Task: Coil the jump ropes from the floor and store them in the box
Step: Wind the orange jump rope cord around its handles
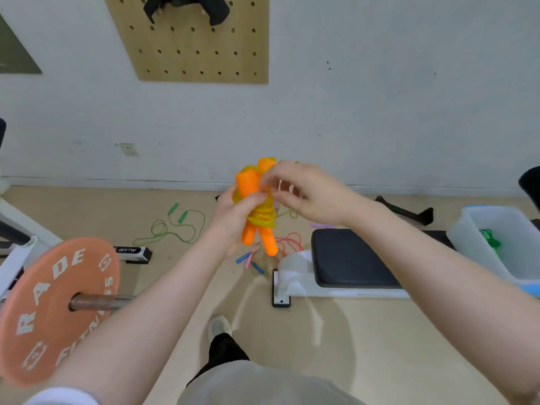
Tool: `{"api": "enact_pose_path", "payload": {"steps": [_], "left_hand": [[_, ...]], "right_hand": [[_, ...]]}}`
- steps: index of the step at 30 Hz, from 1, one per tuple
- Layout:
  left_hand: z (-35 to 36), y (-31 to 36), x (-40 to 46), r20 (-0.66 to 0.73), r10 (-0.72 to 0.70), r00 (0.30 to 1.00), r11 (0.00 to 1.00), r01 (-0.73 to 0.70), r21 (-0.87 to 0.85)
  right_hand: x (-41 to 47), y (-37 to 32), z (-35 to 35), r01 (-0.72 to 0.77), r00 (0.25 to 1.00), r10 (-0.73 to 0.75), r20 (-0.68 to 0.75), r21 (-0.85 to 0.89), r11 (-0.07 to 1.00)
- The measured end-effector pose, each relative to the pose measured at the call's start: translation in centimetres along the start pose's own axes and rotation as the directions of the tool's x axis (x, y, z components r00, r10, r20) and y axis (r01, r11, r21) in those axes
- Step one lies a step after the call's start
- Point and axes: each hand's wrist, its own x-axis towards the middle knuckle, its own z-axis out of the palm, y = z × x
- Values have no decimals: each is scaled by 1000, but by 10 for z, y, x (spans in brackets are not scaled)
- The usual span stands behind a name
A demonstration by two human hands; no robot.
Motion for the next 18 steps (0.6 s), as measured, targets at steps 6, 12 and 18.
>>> {"api": "enact_pose_path", "payload": {"steps": [6,12,18], "left_hand": [[7,2,0,-168,-66,984,997,58,-49],[1,-5,5,-215,-63,975,998,59,-24],[-2,-9,-4,-75,-46,996,998,43,-40]], "right_hand": [[-4,1,28,17,999,-21,29,148,989],[-7,0,35,10,998,-17,53,134,991],[6,10,21,-41,998,48,-48,127,991]]}}
